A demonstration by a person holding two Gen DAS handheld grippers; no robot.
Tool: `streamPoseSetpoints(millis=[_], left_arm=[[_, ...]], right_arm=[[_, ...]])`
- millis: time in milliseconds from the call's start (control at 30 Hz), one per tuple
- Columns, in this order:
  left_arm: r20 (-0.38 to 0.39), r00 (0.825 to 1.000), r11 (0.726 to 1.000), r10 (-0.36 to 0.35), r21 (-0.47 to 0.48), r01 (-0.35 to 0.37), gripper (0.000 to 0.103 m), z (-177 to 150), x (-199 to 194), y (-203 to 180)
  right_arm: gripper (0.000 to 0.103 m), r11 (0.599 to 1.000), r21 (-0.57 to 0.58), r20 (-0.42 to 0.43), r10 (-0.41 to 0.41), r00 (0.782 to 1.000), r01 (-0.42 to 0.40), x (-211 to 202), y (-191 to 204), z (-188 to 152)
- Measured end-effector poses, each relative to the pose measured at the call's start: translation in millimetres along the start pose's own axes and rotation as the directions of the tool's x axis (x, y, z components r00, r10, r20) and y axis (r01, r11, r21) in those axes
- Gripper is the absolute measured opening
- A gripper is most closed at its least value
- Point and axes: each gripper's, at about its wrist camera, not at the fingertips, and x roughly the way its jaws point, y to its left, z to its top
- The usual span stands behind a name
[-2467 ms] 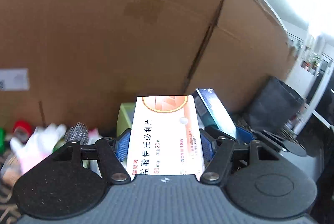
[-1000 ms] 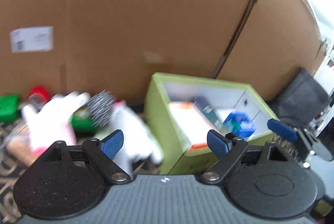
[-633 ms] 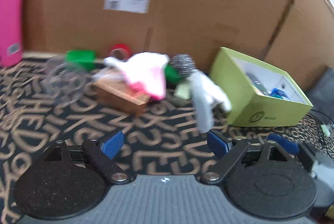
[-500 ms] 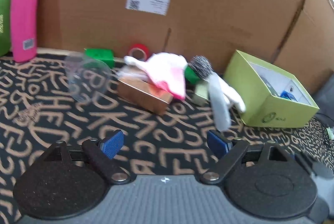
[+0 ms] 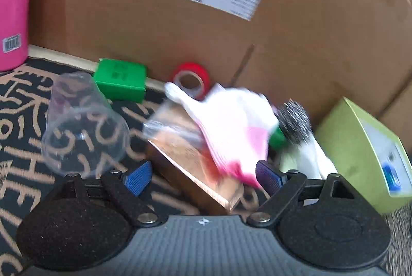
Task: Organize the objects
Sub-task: 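Grasp the copper box with the left tool while the right tool grasps the clear plastic tube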
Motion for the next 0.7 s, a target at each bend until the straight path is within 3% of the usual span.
streamPoseSetpoints(millis=[67,133,167,200,233,267,400,433,467,500,533,567,633,700], left_arm=[[0.017,1.0,0.999,0.013,0.033,-0.014,0.082,2,5,0],[0.012,1.0,0.995,0.013,0.103,-0.014,0.065,1,3,-2],[-0.004,1.0,0.992,0.005,0.128,-0.004,0.061,-1,0,-1],[-0.016,1.0,0.987,-0.006,0.159,0.008,0.042,-5,-7,1],[-0.042,0.998,0.982,-0.04,0.181,0.047,0.033,-9,-12,4],[-0.074,0.994,0.978,-0.086,0.182,0.099,0.032,-14,-20,9],[-0.126,0.983,0.96,-0.133,0.231,0.16,0.031,-31,-50,19],[-0.133,0.981,0.956,-0.14,0.239,0.169,0.031,-35,-55,21],[-0.143,0.979,0.952,-0.147,0.25,0.179,0.031,-41,-63,23],[-0.146,0.978,0.951,-0.147,0.251,0.18,0.032,-45,-69,24],[-0.143,0.979,0.951,-0.143,0.253,0.176,0.036,-48,-75,25],[-0.143,0.98,0.951,-0.141,0.257,0.174,0.039,-52,-81,26],[-0.143,0.981,0.952,-0.134,0.257,0.167,0.059,-55,-91,28],[-0.125,0.983,0.953,-0.133,0.257,0.162,0.061,-58,-98,31]], right_arm=[[0.103,1.0,0.019,0.015,-0.007,1.0,0.007,9,-4,5],[0.103,0.999,0.021,0.032,-0.029,0.999,0.028,18,-6,10],[0.101,0.999,0.018,0.036,-0.038,0.999,0.038,22,-8,13],[0.1,0.999,0.014,0.041,-0.047,0.998,0.046,27,-9,16],[0.095,0.998,0.01,0.046,-0.056,0.997,0.056,32,-10,18],[0.092,0.998,0.006,0.05,-0.066,0.997,0.066,37,-11,21],[0.077,0.996,-0.01,0.034,-0.088,0.996,0.089,63,-16,31],[0.067,0.997,0.0,0.014,-0.082,0.996,0.082,70,-18,34],[0.05,0.998,0.016,-0.007,-0.066,0.998,0.066,76,-22,36],[0.042,0.998,0.028,-0.003,-0.05,0.999,0.05,77,-24,36],[0.027,0.999,0.038,0.005,-0.039,0.999,0.038,75,-27,37],[0.019,0.999,0.047,0.011,-0.027,1.0,0.027,71,-30,35],[0.018,0.998,0.058,0.011,-0.011,1.0,0.011,61,-35,30],[0.018,0.997,0.066,0.005,0.027,1.0,-0.027,46,-40,21]])
